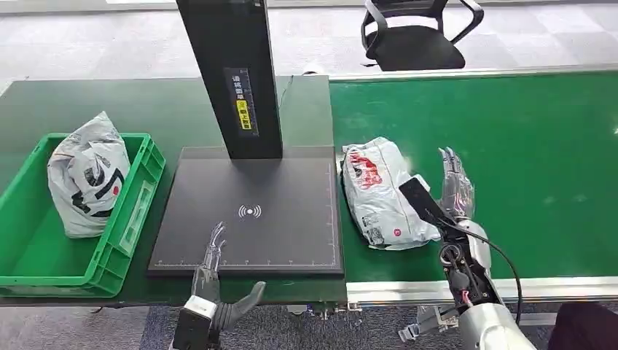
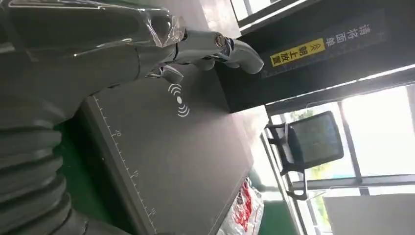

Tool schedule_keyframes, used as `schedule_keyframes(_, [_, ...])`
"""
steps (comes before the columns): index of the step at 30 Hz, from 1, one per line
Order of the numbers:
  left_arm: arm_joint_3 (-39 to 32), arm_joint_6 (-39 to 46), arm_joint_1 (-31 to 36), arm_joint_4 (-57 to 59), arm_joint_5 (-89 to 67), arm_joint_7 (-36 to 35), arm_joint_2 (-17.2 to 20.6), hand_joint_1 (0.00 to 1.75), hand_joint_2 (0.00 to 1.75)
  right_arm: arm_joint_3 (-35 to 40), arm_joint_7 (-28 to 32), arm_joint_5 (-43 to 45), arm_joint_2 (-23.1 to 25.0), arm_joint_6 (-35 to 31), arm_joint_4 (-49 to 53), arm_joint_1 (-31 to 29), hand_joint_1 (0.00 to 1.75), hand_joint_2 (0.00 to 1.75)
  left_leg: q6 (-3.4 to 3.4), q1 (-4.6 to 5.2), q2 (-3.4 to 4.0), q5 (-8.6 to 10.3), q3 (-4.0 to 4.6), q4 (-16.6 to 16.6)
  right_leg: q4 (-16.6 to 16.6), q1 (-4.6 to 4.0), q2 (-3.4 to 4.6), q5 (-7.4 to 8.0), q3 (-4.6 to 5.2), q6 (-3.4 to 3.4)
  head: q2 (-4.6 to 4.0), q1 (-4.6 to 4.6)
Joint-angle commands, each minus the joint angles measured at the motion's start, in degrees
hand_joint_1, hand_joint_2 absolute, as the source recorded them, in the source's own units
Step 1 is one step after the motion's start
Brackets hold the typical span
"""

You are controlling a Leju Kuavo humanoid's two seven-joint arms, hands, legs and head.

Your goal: Moved the parcel from conveyor to table for the left to box.

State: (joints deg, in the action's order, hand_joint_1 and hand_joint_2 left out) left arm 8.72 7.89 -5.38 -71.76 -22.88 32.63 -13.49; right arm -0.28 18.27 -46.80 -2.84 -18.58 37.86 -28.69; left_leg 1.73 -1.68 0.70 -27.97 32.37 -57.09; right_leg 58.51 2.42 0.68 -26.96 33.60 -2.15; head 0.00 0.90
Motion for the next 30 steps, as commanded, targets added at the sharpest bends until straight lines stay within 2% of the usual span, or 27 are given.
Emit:
schedule_keyframes(1, [1.50, -0.12, 1.81, 3.81, 0.21, -0.16, -1.63, 0.00, 1.75, -1.48, 0.10, 0.11, -0.31, -0.06, -6.31, -3.32, 0.00, 1.75, -0.15, 0.02, -0.12, 0.04, -0.03, 0.04, -0.07, -0.02, -0.13, 0.03, -0.07, 0.20, 0.00, 0.00])
schedule_keyframes(4, [1.50, -0.12, 1.81, 3.81, 0.21, -0.16, -1.63, 0.00, 1.75, -1.48, 0.10, 0.11, -0.31, -0.06, -6.31, -3.32, 0.00, 1.75, -0.15, 0.01, -0.13, 0.05, -0.03, 0.05, -0.08, -0.04, -0.15, 0.03, -0.07, 0.22, 0.00, 0.00])
schedule_keyframes(5, [1.48, -0.47, 1.97, 3.67, 0.34, -0.06, -1.67, 0.00, 1.75, -1.07, -6.93, -2.06, -2.48, 3.15, -12.67, -10.46, 0.00, 1.75, -0.11, 0.01, -0.11, 0.03, -0.01, 0.02, -0.03, -0.02, -0.12, 0.01, -0.04, 0.16, 0.00, 0.00])
schedule_keyframes(7, [1.38, -0.91, 2.29, 3.78, 0.57, -0.02, -1.69, 0.00, 1.75, -0.37, -13.71, -4.55, -5.07, 8.19, -19.71, -20.49, 0.00, 1.75, -0.13, 0.10, 0.04, 0.02, 0.09, -0.07, 0.09, 0.08, 0.02, 0.03, 0.15, 0.11, 0.00, 0.00])
schedule_keyframes(8, [1.39, -1.19, 2.60, 3.97, 0.67, -0.10, -1.56, 0.00, 1.75, 1.94, -20.08, -7.93, -6.04, 11.90, -22.65, -26.26, 0.00, 1.75, -0.19, 0.15, 0.14, 0.01, 0.19, -0.16, 0.19, 0.11, 0.12, 0.06, 0.29, 0.15, 0.00, 0.00])
schedule_keyframes(10, [1.37, -1.66, 3.18, 4.84, 0.92, -0.16, -1.39, 0.00, 1.75, 6.07, -27.03, -13.53, -6.44, 16.32, -23.83, -31.08, 0.00, 1.75, -0.19, 0.22, 0.29, 0.04, 0.24, -0.17, 0.23, 0.18, 0.20, 0.13, 0.42, 0.12, 0.00, 0.00])
schedule_keyframes(11, [1.45, -2.18, 3.53, 5.53, 1.17, -0.02, -1.29, 0.00, 1.75, 8.88, -30.20, -17.13, -6.56, 18.29, -24.21, -31.98, 0.00, 1.75, -0.21, 0.22, 0.23, 0.09, 0.30, -0.15, 0.21, 0.19, 0.15, 0.16, 0.41, 0.08, 0.00, 0.00])
schedule_keyframes(13, [1.56, -2.75, 4.31, 6.82, 1.40, 0.38, -1.25, 0.00, 1.75, 12.02, -32.71, -21.57, -6.73, 22.04, -24.80, -31.68, 0.00, 1.75, -0.23, 0.18, 0.16, 0.13, 0.20, -0.08, 0.07, 0.15, 0.11, 0.21, 0.27, 0.08, 0.00, 0.00])
schedule_keyframes(16, [1.33, -2.91, 5.03, 7.58, 1.46, 0.54, -1.20, 0.00, 1.75, 11.29, -33.04, -22.09, -5.70, 25.37, -25.44, -31.13, 0.00, 1.75, -0.15, 0.14, -0.08, 0.14, 0.04, 0.01, -0.04, 0.13, -0.09, 0.15, 0.06, 0.05, 0.00, -0.02])
schedule_keyframes(17, [0.95, -2.66, 5.06, 7.58, 1.62, 0.55, -1.18, 0.00, 1.75, 4.81, -26.09, -14.73, -3.91, 33.33, -28.56, -31.98, 0.00, 1.75, -0.14, 0.16, -0.06, 0.12, 0.02, 0.00, -0.02, 0.15, -0.06, 0.14, 0.06, 0.02, 0.00, -0.02])
schedule_keyframes(18, [0.79, -2.63, 5.22, 7.92, 1.67, 0.55, -1.07, 0.00, 1.75, 3.91, -26.85, -13.40, -2.49, 45.91, -26.49, -30.32, 0.00, 1.75, -0.19, 0.13, -0.08, 0.13, 0.02, 0.03, -0.07, 0.10, -0.09, 0.16, 0.04, 0.11, 0.00, 0.00])
schedule_keyframes(20, [0.53, -2.64, 5.70, 8.57, 1.71, 0.54, -1.15, 0.00, 1.75, 4.21, -27.46, -13.53, -0.08, 49.95, -26.81, -28.65, 0.00, 1.75, -0.14, 0.15, 0.02, 0.10, 0.00, 0.03, 0.00, 0.14, 0.03, 0.14, 0.06, 0.02, 0.00, -0.04])
schedule_keyframes(23, [0.13, -1.95, 5.97, 8.52, 1.75, 0.21, -1.57, 0.00, 1.75, 4.83, -27.51, -14.07, 1.87, 51.05, -26.79, -28.42, 0.00, 1.75, -0.18, 0.11, 0.16, 0.12, -0.07, 0.12, -0.11, 0.07, 0.15, 0.21, 0.02, 0.11, 0.00, 0.00])
schedule_keyframes(28, [0.38, -1.70, 5.60, 8.55, 1.78, 0.06, -1.43, 0.00, 1.75, 4.52, -26.51, -13.58, 2.55, 54.25, -26.73, -29.57, 0.00, 1.75, -0.22, 0.12, -0.12, 0.16, 0.14, 0.02, -0.03, 0.08, -0.12, 0.18, 0.16, 0.14, 0.00, 0.00])
schedule_keyframes(30, [0.61, -1.72, 5.82, 9.00, 1.85, 0.09, -1.33, 0.00, 1.75, 4.50, -25.58, -13.48, 2.27, 55.23, -26.58, -29.55, 0.00, 1.75, -0.19, 0.16, -0.01, 0.11, 0.13, 0.00, 0.03, 0.14, -0.01, 0.15, 0.17, 0.04, 0.00, -0.02])
